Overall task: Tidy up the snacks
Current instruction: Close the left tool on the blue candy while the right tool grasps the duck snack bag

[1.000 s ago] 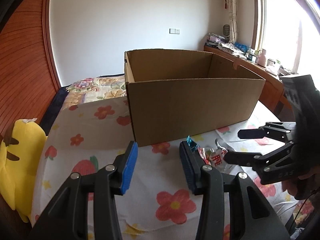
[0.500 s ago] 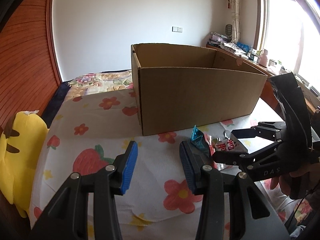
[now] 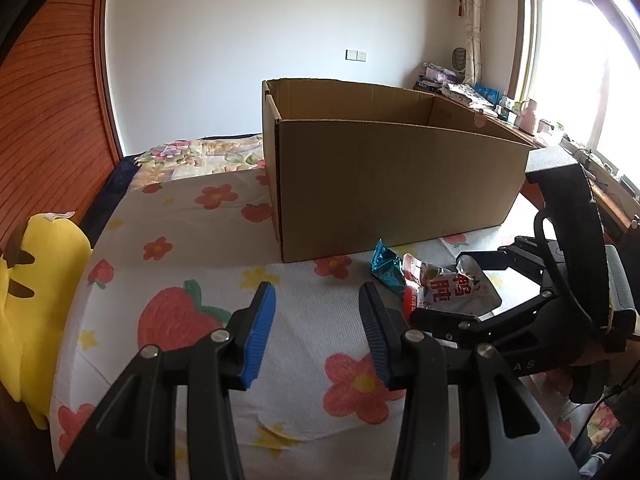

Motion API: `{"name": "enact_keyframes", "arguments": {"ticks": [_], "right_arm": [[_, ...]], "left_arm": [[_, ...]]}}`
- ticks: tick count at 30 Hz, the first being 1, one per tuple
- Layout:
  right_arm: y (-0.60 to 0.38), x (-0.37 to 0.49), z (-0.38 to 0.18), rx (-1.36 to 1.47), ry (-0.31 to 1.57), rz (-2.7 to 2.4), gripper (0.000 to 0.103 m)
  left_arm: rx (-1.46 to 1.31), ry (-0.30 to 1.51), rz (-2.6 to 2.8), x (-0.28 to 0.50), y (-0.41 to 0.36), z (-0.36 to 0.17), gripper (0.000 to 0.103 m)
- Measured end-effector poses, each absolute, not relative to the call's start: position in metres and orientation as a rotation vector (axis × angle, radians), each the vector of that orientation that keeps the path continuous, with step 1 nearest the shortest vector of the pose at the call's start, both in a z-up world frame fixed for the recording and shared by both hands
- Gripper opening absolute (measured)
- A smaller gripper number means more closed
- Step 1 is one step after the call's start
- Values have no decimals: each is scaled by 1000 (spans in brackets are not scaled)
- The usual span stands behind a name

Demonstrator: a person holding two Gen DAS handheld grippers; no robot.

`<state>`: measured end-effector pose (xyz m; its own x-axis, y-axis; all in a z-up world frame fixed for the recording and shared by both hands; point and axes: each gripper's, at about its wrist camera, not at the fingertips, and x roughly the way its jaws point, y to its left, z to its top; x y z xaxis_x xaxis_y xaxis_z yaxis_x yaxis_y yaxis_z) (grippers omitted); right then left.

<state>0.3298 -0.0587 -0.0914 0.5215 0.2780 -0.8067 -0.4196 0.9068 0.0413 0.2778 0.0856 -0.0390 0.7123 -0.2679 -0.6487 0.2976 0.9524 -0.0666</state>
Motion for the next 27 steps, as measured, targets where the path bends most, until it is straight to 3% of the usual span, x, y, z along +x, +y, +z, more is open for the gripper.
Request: {"name": "enact_keyframes", "arguments": {"ticks": [7, 9, 11, 18, 19, 25, 27], "right_arm": [[-60, 326, -92, -205, 929, 414, 85], [-62, 325, -92, -198, 928, 407, 78], [-68, 324, -90, -188, 924, 392, 65], [-89, 317, -82, -114, 934, 432, 44], [-92, 315, -81, -105, 936, 444, 34], [-107, 298, -74, -71, 920, 471, 30], [-111, 293, -71, -62, 905, 476, 24]], "left_arm": [[41, 719, -313, 278, 82, -40, 43], [39, 721, -313, 278, 82, -41, 43], [40, 722, -313, 278, 81, -41, 43], [30, 735, -320, 279, 69, -43, 43], [30, 739, -323, 280, 66, -43, 43], [27, 752, -341, 284, 45, -43, 44], [13, 761, -346, 288, 38, -45, 45]]}}
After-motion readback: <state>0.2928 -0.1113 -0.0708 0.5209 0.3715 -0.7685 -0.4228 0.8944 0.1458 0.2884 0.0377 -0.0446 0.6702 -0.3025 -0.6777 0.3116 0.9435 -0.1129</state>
